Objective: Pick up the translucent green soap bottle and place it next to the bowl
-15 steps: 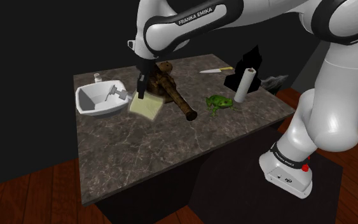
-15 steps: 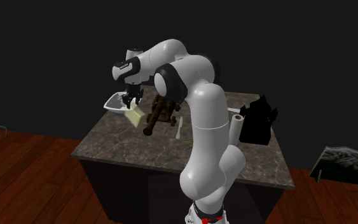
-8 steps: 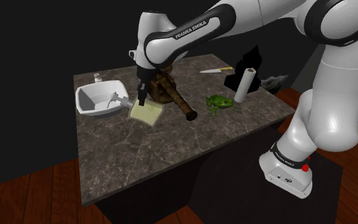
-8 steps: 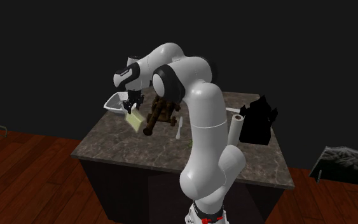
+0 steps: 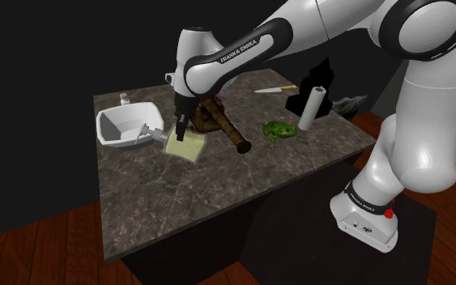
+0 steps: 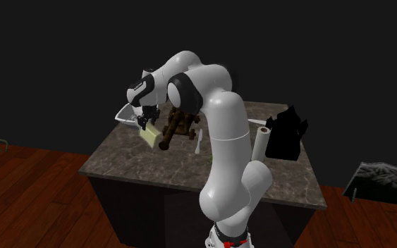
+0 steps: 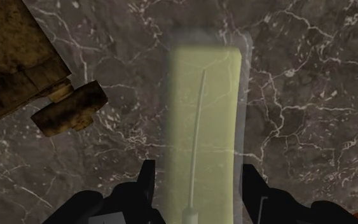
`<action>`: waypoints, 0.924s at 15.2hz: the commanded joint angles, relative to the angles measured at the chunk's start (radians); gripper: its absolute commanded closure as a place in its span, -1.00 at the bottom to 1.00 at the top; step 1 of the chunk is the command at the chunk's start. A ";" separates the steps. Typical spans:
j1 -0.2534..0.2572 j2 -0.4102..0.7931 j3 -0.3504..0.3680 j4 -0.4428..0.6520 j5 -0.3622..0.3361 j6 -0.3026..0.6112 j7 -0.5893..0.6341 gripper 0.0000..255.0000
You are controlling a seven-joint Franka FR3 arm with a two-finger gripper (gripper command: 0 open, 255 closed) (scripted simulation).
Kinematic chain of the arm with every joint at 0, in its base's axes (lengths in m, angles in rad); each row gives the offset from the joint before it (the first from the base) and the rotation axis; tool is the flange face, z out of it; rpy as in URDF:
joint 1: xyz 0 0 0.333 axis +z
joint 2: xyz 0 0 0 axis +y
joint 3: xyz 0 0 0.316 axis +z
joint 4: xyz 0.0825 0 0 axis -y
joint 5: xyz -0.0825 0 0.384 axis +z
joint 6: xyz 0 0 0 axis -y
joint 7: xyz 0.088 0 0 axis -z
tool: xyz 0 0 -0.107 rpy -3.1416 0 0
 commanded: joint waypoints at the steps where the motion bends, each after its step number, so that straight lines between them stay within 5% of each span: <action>1: -0.002 0.009 -0.001 -0.006 0.001 0.001 -0.003 1.00; 6: -0.002 0.009 -0.001 -0.006 0.001 0.001 -0.003 1.00; 7: -0.002 0.004 -0.001 -0.012 0.001 0.002 -0.003 -1.00; 14: -0.006 -0.035 -0.005 0.001 -0.004 -0.051 0.000 -1.00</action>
